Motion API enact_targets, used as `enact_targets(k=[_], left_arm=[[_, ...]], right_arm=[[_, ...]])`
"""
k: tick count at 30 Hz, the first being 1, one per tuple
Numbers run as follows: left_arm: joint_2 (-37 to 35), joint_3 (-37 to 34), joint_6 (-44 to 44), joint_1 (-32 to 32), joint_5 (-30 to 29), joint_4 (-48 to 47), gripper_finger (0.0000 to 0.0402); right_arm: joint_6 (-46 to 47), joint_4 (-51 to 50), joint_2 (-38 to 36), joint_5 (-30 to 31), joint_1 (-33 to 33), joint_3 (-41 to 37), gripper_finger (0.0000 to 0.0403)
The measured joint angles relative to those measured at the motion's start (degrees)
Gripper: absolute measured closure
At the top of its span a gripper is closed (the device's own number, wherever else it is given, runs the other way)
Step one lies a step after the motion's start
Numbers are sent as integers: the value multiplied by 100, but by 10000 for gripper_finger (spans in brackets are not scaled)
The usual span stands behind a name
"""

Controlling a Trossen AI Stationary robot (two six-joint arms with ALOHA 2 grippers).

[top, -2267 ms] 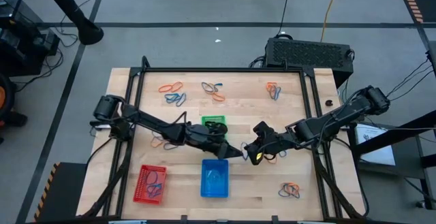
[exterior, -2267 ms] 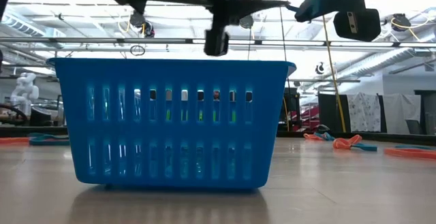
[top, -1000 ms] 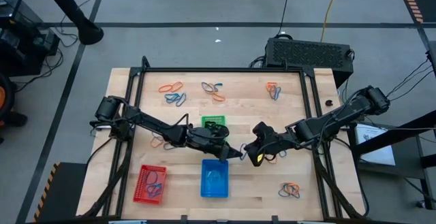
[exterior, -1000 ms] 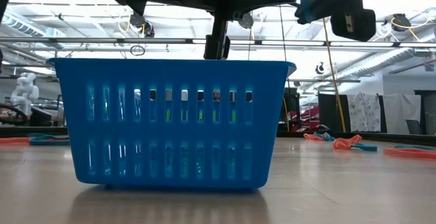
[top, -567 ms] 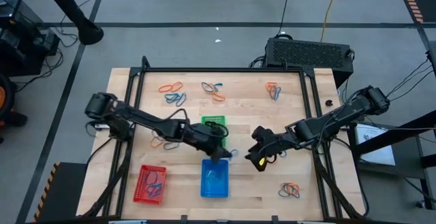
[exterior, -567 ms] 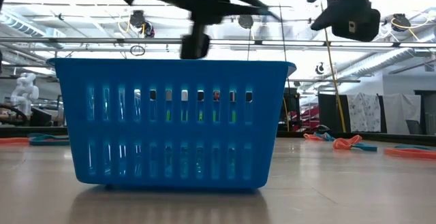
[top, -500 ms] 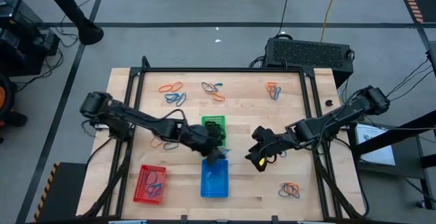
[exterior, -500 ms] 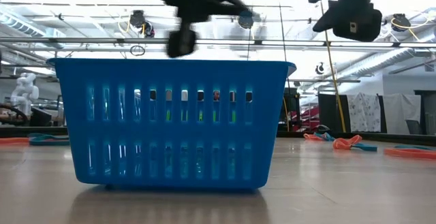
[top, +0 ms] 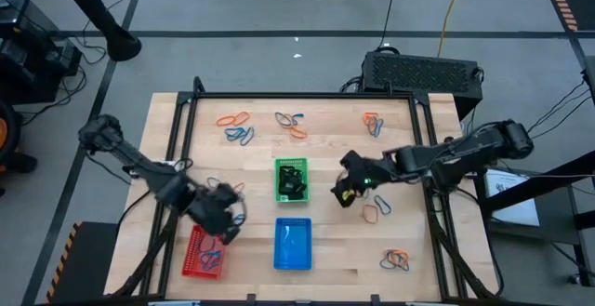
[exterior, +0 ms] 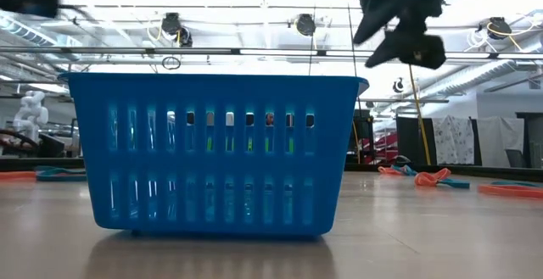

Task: Sort rubber bands into baskets
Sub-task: Put the blue rubberband into the red bin

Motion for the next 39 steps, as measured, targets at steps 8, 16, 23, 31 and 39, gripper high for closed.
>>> enact_targets(k=[8, 16, 23, 31, 39], left_arm=[[83, -147, -2039, -1317, 29, -619, 394], [398, -227, -3380, -2015, 192, -510, 394], [864, -227, -3568, -2173, 199, -308, 394], [1319, -227, -3672, -2163, 229, -232, 372], [1475, -227, -3712, -2160, 706, -272, 300]], right_arm=[[-814, -835, 0, -222, -1330, 0, 239], [-1634, -2542, 0, 457, -2961, 0, 239], [-2358, -2777, 2, 1009, -4353, -86, 239], [-2922, -1734, 7, 865, -5337, -565, 239], [-2963, -809, 579, 452, -5700, -911, 239]])
